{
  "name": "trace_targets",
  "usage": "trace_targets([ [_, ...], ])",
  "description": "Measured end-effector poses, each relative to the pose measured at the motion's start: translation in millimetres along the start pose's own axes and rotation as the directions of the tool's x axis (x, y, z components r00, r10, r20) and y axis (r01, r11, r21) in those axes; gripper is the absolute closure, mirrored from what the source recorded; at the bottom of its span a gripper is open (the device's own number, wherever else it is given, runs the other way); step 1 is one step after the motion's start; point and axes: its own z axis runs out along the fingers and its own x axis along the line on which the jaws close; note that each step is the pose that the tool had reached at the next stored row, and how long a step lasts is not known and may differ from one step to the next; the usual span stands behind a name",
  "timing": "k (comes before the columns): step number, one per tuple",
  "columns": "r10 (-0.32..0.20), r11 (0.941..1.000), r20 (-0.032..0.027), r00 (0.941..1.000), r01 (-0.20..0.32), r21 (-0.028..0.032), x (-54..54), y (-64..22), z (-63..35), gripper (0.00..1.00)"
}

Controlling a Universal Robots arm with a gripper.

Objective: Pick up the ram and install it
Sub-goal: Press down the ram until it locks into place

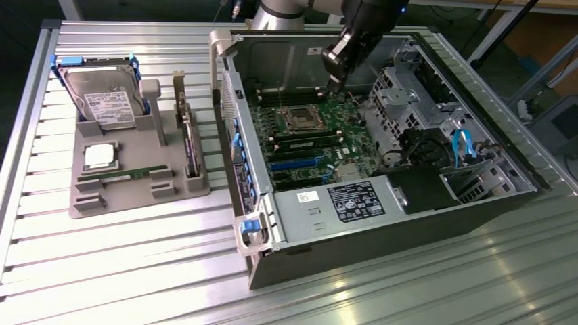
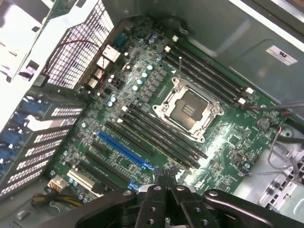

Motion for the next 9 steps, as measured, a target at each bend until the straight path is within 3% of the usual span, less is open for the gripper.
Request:
trace_targets([
  [6, 0.091, 0.9959, 0.0012, 0.9959, -0.091, -0.0026, 0.0, 0.0, 0.0, 0.90],
  [9, 0.173, 0.9850, 0.0022, 0.9850, -0.173, -0.0050, 0.0, 0.0, 0.0, 0.90],
])
